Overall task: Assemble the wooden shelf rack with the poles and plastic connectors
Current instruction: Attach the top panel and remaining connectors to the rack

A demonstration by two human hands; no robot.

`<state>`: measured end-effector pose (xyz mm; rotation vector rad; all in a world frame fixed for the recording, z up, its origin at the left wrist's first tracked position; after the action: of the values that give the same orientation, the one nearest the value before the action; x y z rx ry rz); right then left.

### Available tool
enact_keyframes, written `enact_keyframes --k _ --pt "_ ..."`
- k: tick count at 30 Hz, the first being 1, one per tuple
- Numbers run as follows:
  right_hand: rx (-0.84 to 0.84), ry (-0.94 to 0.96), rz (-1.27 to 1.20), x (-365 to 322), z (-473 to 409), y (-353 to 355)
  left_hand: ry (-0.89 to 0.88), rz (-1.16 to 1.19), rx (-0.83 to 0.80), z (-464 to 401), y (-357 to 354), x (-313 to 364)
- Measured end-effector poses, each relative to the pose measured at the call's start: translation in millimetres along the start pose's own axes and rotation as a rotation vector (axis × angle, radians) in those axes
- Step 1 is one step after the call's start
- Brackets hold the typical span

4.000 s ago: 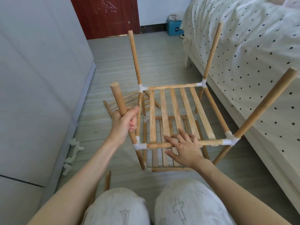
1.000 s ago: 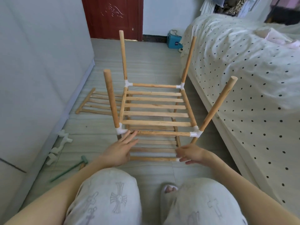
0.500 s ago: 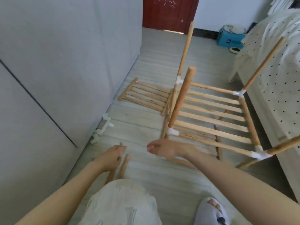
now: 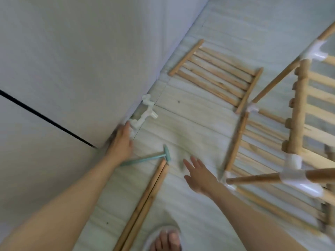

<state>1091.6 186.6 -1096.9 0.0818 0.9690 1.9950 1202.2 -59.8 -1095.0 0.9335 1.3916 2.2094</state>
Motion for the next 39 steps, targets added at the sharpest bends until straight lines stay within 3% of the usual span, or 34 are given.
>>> enact_keyframes --k 7,11,17,21,28,34,39 --pt "-0.109 -0.023 -0.064 1.7 15.2 -5.5 0.064 0.008 0.0 -1.7 -9.7 4.2" --pt "-0.126 -0.055 -0.244 -11.4 46.9 17.8 0.051 0.226 -0.024 36.8 2.6 19.1" --pt "0.103 0.069 -0.457 -56.5 125.6 99.9 0.056 0.799 -0.061 88.0 88.5 85.5" --pt "0.29 0.189 -0.664 -76.2 200.4 149.8 -0.055 1.077 -0.086 127.5 161.1 146.2" --pt "0.608 0.415 -1.136 -82.1 332.9 215.0 -0.433 1.106 0.06 211.9 266.0 250.1" --pt "0.917 0.552 -1.165 -68.8 410.8 246.3 -0.596 1.08 0.17 266.4 295.5 310.5" --pt "1.147 0.597 -1.255 -44.4 431.9 251.5 -0.644 0.815 0.244 283.1 299.3 346.9"
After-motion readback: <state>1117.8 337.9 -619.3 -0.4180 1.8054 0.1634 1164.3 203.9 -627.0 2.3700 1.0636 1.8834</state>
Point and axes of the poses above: each hand's wrist, its own z-axis away from the middle knuckle, its own y-axis out of the back of the hand, x = y × z, the point moved 3 cm from there along -z, towards the middle knuckle, and after that the axes turned 6 degrees about -z, right-handed, at the moved point
